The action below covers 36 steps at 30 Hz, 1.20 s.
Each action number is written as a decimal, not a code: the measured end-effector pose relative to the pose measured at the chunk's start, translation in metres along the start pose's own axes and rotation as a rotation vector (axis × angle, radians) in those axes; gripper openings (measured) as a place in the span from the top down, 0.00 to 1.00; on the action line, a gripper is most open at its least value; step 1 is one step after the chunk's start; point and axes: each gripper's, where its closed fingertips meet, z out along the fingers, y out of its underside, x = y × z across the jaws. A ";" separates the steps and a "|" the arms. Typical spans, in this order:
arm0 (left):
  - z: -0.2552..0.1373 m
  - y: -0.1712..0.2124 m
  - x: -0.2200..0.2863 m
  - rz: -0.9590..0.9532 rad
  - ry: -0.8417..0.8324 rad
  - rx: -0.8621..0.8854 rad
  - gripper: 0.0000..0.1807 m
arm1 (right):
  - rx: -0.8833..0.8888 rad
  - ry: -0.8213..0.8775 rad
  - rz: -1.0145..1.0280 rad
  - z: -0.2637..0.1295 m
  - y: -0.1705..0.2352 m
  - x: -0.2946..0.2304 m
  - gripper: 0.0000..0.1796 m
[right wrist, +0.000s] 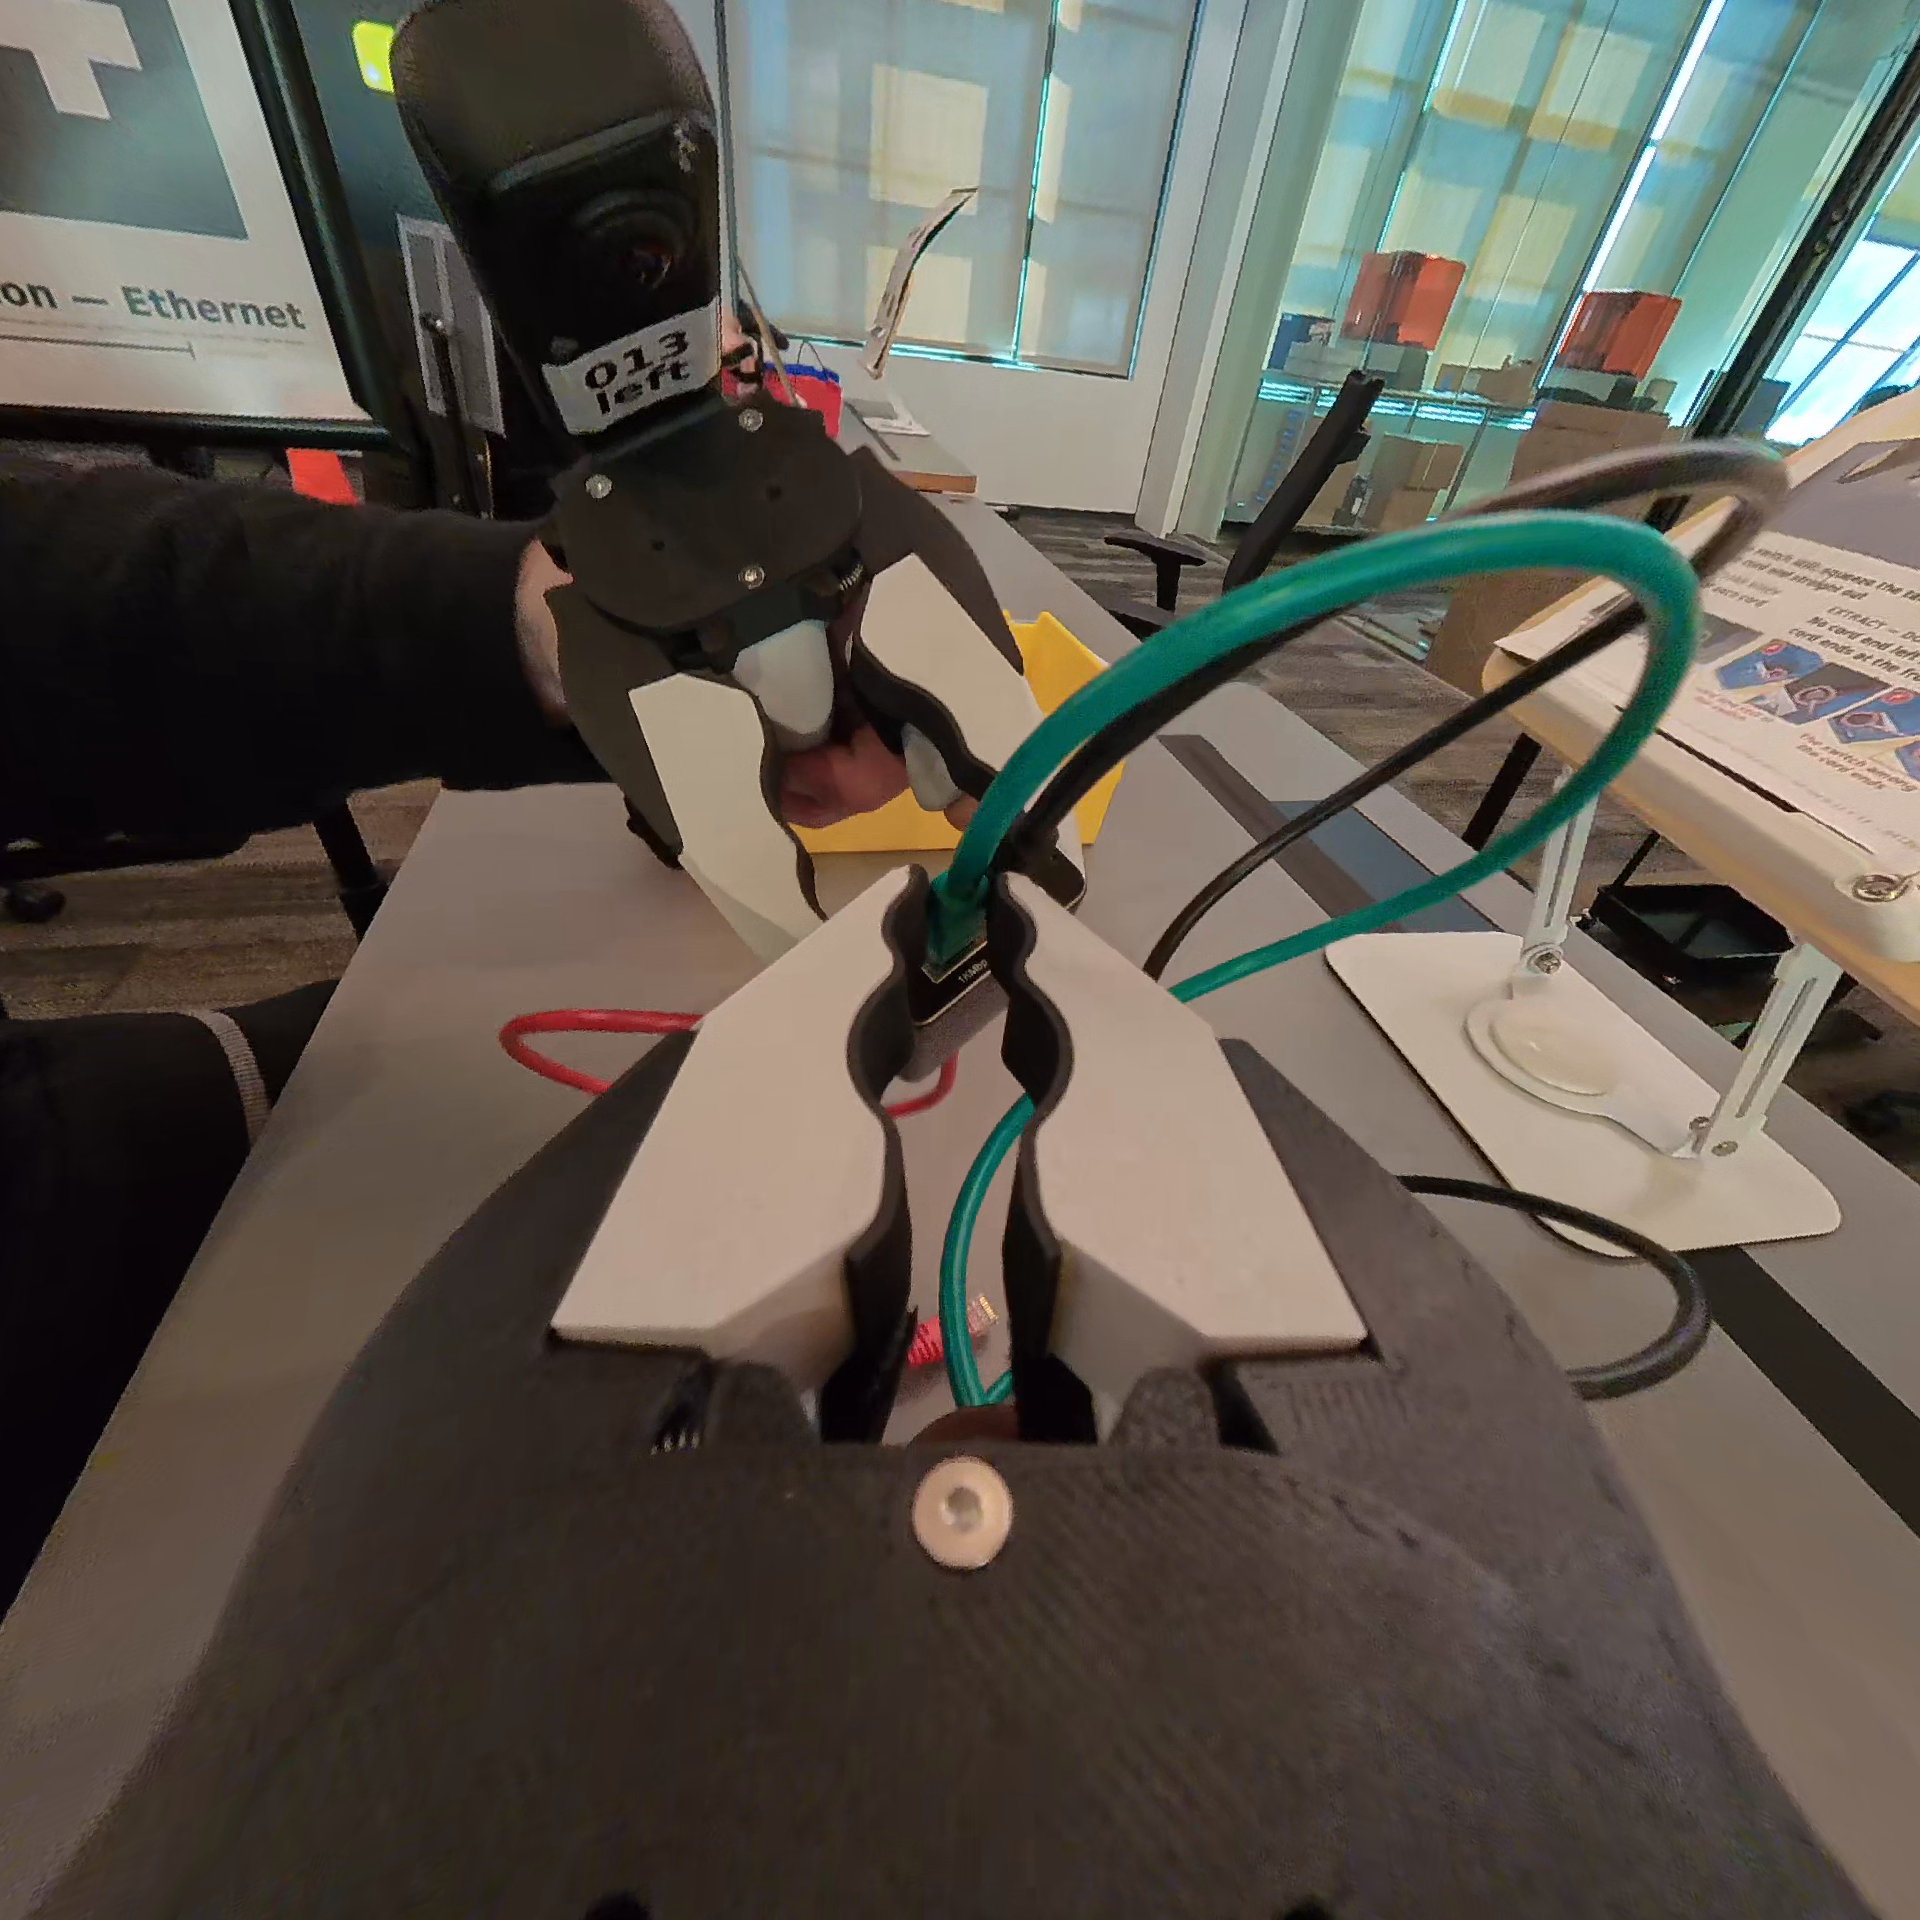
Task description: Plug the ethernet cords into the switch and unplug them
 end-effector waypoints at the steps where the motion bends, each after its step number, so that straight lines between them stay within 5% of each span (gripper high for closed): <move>1: 0.001 -0.001 0.000 -0.009 -0.007 0.019 0.69 | 0.008 0.002 0.004 0.000 -0.001 0.000 0.95; 20: 0.015 0.005 -0.004 -0.057 -0.161 0.087 0.63 | 0.010 0.040 0.041 0.011 -0.001 0.004 0.95; 27: 0.012 0.016 -0.018 -0.002 -0.345 -0.022 0.63 | -0.077 0.024 0.162 0.006 0.009 0.009 0.65; 32: 0.008 0.008 -0.023 0.102 -0.457 -0.042 0.63 | -0.120 -0.006 0.299 0.016 0.025 0.007 0.58; 36: 0.012 -0.004 -0.011 0.204 -0.466 -0.048 0.63 | -0.113 -0.017 0.329 0.028 0.033 0.005 0.71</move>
